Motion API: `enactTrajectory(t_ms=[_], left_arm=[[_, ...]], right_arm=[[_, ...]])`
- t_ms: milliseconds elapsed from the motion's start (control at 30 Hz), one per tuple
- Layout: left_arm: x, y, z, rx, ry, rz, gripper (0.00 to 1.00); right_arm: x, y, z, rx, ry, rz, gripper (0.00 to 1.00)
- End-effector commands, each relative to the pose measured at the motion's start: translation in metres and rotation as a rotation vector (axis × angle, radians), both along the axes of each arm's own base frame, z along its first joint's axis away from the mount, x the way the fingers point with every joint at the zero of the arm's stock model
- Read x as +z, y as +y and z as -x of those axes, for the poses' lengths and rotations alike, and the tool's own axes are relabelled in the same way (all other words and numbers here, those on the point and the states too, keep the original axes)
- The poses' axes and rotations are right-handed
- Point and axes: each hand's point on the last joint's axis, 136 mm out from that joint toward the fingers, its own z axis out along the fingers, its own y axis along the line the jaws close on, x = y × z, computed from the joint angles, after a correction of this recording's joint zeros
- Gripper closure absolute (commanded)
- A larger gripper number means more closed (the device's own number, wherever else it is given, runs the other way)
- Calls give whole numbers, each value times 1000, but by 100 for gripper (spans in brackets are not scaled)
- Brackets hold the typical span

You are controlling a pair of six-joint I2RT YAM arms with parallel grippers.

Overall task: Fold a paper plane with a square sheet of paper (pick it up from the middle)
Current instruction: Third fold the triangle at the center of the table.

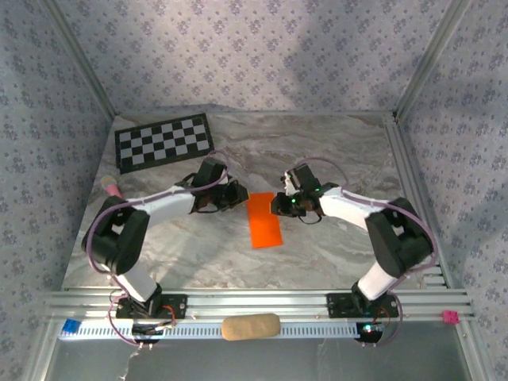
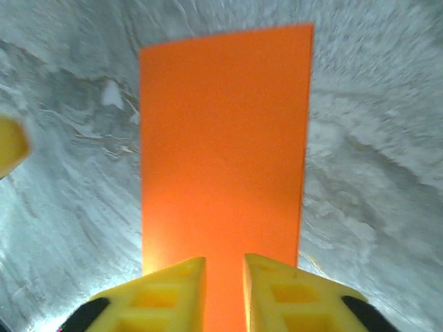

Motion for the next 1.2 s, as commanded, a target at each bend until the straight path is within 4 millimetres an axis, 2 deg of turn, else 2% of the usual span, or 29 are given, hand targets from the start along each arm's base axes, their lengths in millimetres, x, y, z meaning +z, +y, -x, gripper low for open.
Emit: enactTrajectory(t_ms=[0, 133, 367, 533, 667, 933, 1167], left_arm=[[0, -13, -8, -61, 12, -4, 84], [-19, -16, -22, -49, 46, -19, 85], [-41, -14, -33, -50, 86, -16, 86], [-55, -16, -29, -77, 112, 24, 86], [-67, -8, -25, -70, 125, -15, 85], [-75, 0, -23, -68, 126, -61, 86], [-82, 5, -19, -69, 130, -90, 86]], right_arm=[[-4, -32, 14, -109, 43, 32, 70], [1, -40, 29, -147, 71, -27, 65], [-1, -31, 49, -127, 123, -73, 65], [-9, -27, 57, -128, 163, -69, 65], [-16, -24, 63, -124, 189, -71, 65], [-24, -22, 68, -121, 214, -72, 65], [-32, -17, 75, -121, 273, -92, 58]])
